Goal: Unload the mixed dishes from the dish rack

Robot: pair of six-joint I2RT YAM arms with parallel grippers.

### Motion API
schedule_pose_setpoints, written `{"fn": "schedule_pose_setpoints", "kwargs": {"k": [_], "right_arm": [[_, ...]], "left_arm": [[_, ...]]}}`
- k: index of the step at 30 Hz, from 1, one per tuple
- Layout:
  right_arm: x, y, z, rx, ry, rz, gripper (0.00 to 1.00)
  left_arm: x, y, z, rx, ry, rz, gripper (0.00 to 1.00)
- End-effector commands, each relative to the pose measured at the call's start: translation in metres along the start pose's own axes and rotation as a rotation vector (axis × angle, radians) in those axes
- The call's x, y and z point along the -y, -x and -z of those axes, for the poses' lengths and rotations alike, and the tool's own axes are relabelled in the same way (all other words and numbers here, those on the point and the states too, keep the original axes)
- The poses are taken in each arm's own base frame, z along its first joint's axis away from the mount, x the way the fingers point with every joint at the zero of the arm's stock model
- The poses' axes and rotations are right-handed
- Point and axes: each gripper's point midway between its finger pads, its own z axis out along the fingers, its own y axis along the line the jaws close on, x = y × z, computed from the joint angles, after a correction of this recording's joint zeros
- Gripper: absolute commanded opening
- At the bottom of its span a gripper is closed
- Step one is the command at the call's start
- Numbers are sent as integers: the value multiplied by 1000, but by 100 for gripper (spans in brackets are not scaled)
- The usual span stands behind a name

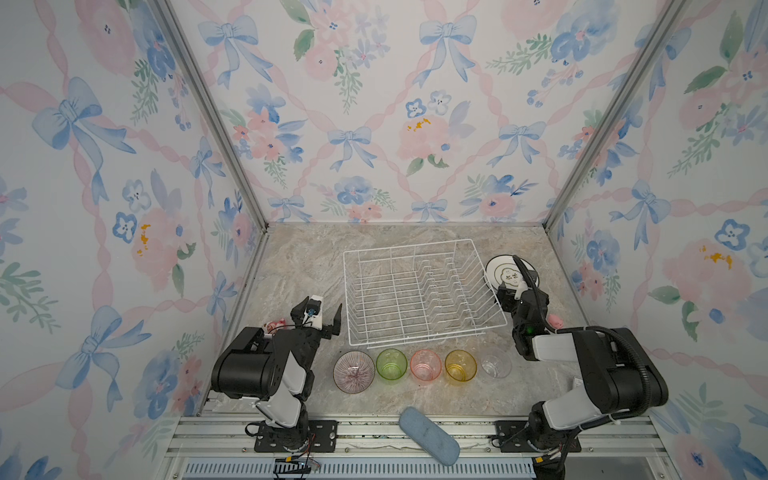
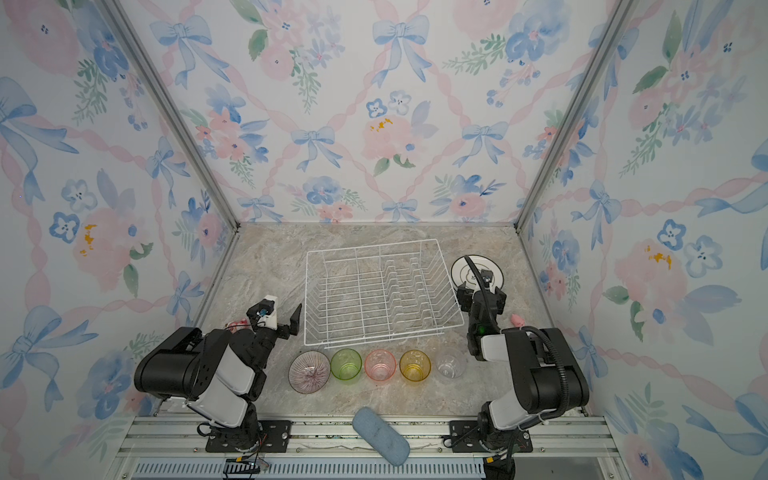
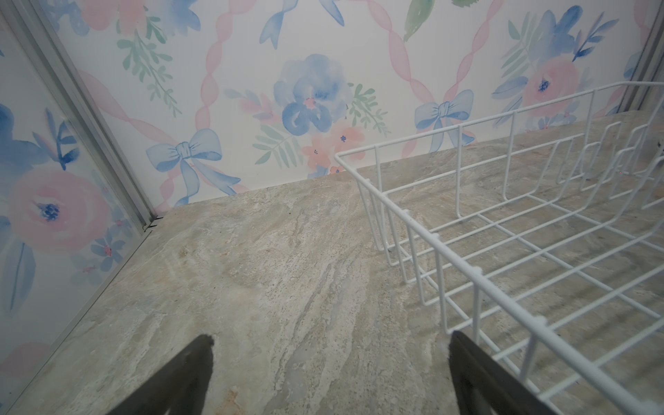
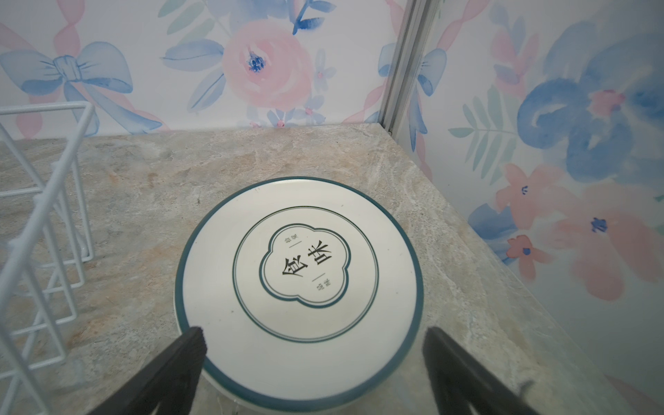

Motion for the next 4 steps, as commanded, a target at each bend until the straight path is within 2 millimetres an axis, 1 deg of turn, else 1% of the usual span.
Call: {"fn": "schedule_pose_setpoints", "kwargs": {"k": [1,4], "right_arm": [[-1,-5,1,-10,-3,13,97],[-1,-6,1,-11,-4,12,97]], "left_arm": [[1,18,6,76,2,-25,98],[0,18,6,78,7,-21,98]]}}
